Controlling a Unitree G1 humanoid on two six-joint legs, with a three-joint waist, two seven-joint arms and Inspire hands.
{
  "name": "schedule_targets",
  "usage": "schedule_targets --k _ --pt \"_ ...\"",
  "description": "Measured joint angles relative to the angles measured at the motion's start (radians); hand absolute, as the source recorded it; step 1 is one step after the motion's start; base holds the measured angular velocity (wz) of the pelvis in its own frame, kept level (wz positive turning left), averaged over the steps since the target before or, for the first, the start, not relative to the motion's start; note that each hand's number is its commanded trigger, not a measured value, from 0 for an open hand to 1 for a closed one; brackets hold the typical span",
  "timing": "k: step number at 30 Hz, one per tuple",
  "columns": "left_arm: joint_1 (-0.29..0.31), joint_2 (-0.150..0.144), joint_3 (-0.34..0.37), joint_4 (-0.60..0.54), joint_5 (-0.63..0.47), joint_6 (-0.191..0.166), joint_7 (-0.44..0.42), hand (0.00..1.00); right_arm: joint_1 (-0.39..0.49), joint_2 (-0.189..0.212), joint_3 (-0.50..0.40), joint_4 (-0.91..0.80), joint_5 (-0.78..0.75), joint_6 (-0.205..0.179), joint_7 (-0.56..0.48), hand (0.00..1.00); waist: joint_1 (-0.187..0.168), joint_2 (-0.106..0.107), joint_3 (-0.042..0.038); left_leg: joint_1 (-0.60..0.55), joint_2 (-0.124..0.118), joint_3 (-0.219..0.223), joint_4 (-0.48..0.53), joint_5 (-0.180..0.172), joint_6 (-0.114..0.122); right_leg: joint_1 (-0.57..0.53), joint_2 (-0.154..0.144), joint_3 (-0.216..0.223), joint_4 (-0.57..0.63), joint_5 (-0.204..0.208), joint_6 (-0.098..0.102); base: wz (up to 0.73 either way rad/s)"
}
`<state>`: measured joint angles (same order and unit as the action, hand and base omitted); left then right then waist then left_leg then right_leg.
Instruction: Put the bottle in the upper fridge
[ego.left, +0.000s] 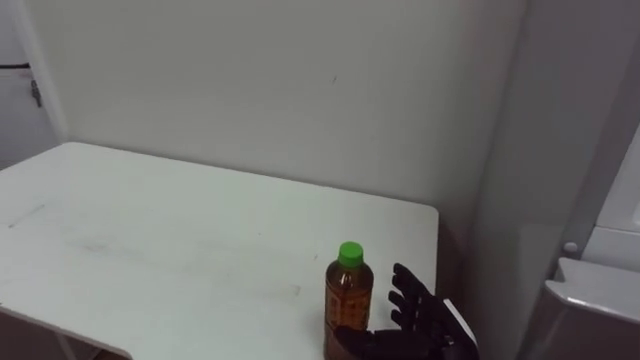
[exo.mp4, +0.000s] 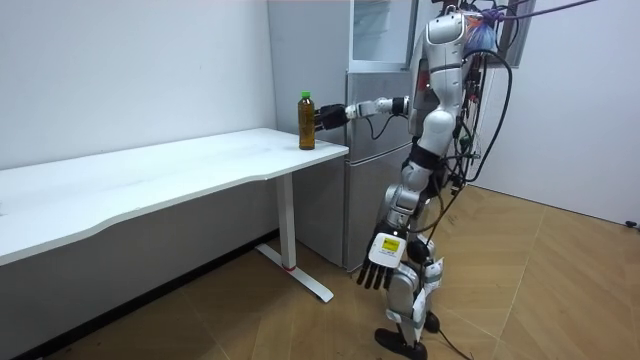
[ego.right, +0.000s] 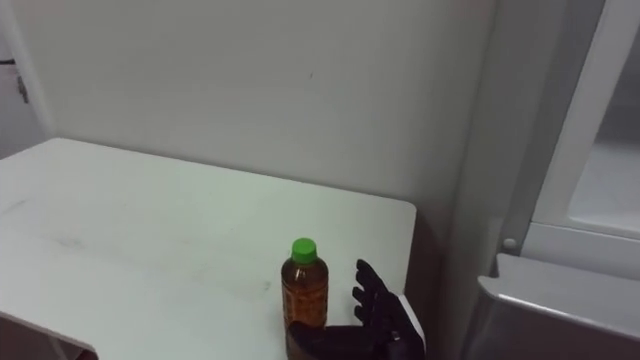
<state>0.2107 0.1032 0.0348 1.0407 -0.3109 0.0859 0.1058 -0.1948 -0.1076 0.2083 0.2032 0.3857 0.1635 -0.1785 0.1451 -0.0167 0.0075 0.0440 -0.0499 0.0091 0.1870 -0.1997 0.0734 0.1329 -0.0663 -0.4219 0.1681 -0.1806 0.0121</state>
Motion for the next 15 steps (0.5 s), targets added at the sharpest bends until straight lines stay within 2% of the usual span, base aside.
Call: schedule_targets --k 8,10,15 --pt "0.014 0.0 0.001 0.0 -0.001 0.001 0.0 0.0 -0.006 0.002 0.006 0.07 -0.04 -0.006 -0.03 0.0 0.03 -0.002 0.0023 0.003 -0.002 -0.015 0.0 0.0 0.001 0.005 -0.001 0.003 0.0 0.0 0.003 0.06" --pt "0.017 -0.001 0.001 0.0 -0.001 0.0 0.001 0.0 -0.017 0.002 0.008 0.09 -0.042 -0.019 -0.029 0.0 0.031 -0.004 0.0047 0.003 -0.003 -0.016 0.0 0.0 0.001 0.005 -0.003 0.004 0.0 -0.003 0.007 0.04" --pt "0.016 0.0 0.001 -0.006 0.0 -0.001 0.01 0.0 -0.048 0.001 0.011 0.117 -0.046 -0.02 -0.04 0.0 0.039 -0.011 0.0087 0.003 -0.003 -0.017 -0.005 0.0 0.001 0.004 -0.002 0.004 -0.001 -0.004 0.009 0.0"
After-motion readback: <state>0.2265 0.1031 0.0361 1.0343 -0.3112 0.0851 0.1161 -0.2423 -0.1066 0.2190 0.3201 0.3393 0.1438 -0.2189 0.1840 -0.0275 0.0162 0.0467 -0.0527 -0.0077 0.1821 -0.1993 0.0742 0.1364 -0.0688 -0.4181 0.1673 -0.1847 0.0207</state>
